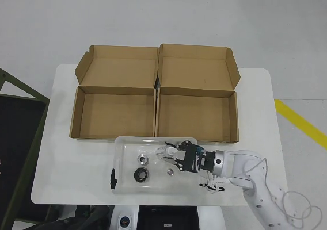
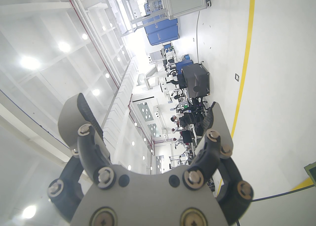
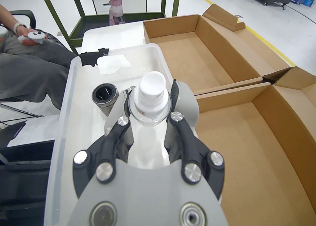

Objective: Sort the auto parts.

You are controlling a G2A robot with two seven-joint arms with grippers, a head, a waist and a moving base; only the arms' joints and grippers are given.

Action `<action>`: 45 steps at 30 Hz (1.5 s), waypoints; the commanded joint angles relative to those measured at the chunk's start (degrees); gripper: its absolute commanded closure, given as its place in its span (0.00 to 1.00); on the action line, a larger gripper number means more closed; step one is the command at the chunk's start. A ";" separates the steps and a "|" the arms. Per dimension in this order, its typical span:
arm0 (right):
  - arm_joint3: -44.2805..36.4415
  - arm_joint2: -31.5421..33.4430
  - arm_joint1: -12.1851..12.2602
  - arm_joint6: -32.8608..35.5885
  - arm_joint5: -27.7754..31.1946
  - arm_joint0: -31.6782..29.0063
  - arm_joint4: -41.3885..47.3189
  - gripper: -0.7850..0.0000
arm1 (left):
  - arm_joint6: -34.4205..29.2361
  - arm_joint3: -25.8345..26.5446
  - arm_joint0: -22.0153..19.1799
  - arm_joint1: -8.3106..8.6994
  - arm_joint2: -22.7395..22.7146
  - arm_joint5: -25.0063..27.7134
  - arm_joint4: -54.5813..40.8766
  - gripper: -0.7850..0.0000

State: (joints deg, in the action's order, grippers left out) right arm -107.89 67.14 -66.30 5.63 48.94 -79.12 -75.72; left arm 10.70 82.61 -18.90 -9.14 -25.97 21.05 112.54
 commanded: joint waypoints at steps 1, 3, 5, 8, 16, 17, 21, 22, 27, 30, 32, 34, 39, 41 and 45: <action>0.08 0.36 0.04 -1.04 -0.27 0.00 1.15 1.00 | 0.00 0.00 0.00 0.00 0.00 0.00 0.00 0.00; 0.12 0.69 0.09 -1.79 -0.53 -0.02 2.24 1.00 | 0.00 0.00 0.00 0.00 0.00 0.00 0.00 0.00; 0.14 0.93 0.13 -2.54 -0.75 -0.04 3.61 1.00 | 0.00 0.00 0.00 0.00 0.00 0.00 0.00 0.00; 0.39 1.38 0.14 -3.47 -1.50 0.11 6.07 1.00 | 0.00 0.00 0.00 0.00 0.00 0.00 0.00 0.00; 0.25 2.42 0.19 -3.62 -3.88 0.73 11.19 1.00 | 0.00 0.00 0.00 0.00 0.00 0.00 0.00 0.00; 0.31 2.67 0.20 -3.71 -4.32 0.79 11.76 1.00 | 0.00 0.00 0.00 0.00 0.00 0.00 0.00 0.00; 0.45 3.32 0.19 -4.21 -5.86 0.79 14.31 1.00 | 0.00 0.00 0.00 0.00 0.00 0.00 0.00 0.00; 0.58 3.41 0.18 -4.36 -6.13 0.79 15.06 1.00 | 0.00 0.00 0.00 0.00 0.00 0.00 0.00 0.00; 1.64 3.52 0.08 -4.17 -7.57 1.40 18.67 1.00 | 0.00 0.00 0.00 0.00 0.00 0.00 0.00 0.00; 2.50 3.26 -0.10 -4.41 -9.01 1.95 21.55 1.00 | 0.00 0.00 0.00 0.00 0.00 0.00 0.00 0.00; 3.09 3.25 -0.17 -4.13 -9.95 2.54 22.01 1.00 | 0.00 0.00 0.00 0.00 0.00 0.00 0.00 0.00; 3.55 3.16 -0.25 -4.21 -10.98 2.97 22.15 1.00 | 0.00 0.00 0.00 0.00 0.00 0.00 0.00 0.00; 4.24 2.73 -0.42 -3.92 -13.23 4.00 20.71 1.00 | 0.00 0.00 0.00 0.00 0.00 0.00 0.00 0.00; 4.55 2.51 -0.51 -3.81 -14.42 4.54 19.78 1.00 | 0.00 0.00 0.00 0.00 0.00 0.00 0.00 0.00; 5.11 1.45 -0.71 -3.15 -16.08 6.00 17.08 1.00 | 0.00 0.00 0.00 0.00 0.00 0.00 0.00 0.00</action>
State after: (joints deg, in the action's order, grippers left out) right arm -102.98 68.86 -66.96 2.36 33.14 -73.46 -58.29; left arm 10.70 82.61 -18.90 -9.14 -25.97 21.05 112.54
